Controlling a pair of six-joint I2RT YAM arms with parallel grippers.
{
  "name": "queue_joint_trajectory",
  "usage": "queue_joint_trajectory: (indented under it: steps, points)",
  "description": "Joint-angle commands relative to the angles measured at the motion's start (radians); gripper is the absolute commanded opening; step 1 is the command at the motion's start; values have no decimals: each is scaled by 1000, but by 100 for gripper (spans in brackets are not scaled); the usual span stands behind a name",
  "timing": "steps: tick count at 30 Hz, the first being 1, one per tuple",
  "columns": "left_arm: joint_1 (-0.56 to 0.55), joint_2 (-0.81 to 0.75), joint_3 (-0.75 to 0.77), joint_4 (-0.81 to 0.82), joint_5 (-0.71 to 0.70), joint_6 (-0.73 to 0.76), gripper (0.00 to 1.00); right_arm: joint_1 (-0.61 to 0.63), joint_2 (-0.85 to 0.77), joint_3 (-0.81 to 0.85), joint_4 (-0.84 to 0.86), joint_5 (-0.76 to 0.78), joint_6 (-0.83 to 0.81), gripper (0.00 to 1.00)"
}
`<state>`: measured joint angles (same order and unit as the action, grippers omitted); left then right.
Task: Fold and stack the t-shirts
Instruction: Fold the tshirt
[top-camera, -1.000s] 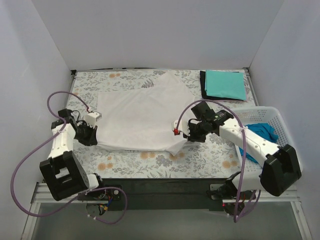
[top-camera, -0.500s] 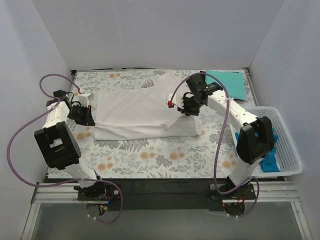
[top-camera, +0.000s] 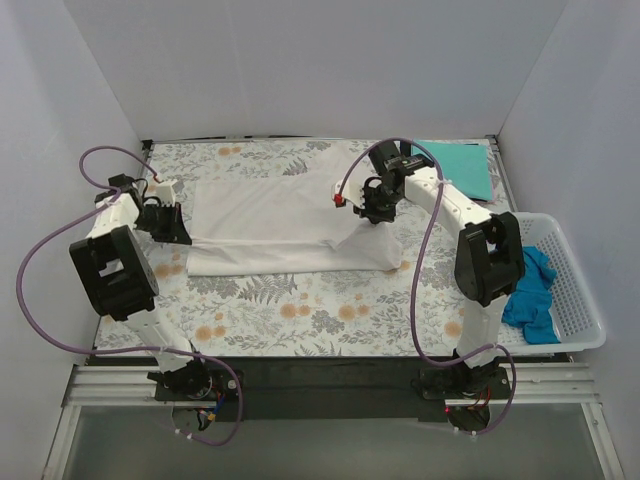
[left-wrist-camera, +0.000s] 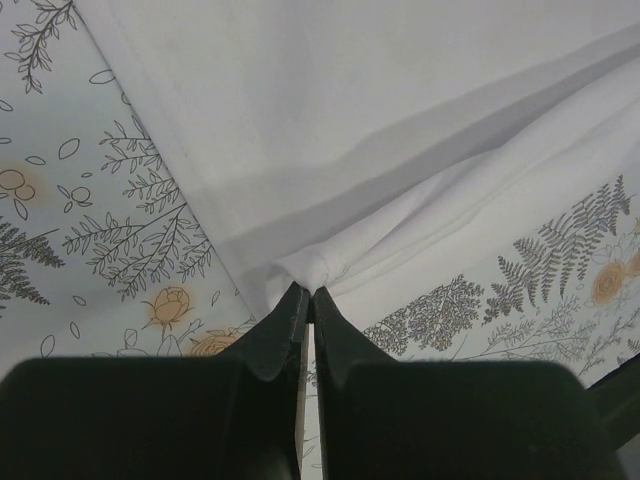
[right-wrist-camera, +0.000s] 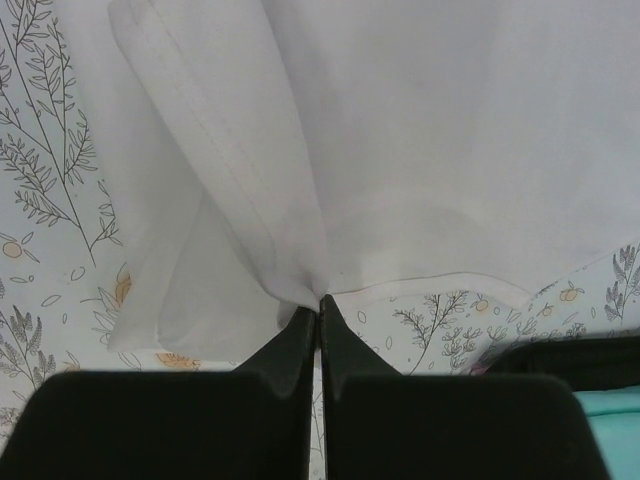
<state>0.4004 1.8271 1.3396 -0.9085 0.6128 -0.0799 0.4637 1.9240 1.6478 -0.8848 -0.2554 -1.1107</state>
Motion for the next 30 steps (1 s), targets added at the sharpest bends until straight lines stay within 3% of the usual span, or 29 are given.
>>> queue_joint_trajectory:
  steps: [1,30]
  points:
    - [5,4,59,25,33,-27,0,-7,9,56,-32,11,-87,1]
    - [6,93,72,56,4,-55,0,-10,174,204,-34,42,-109,1]
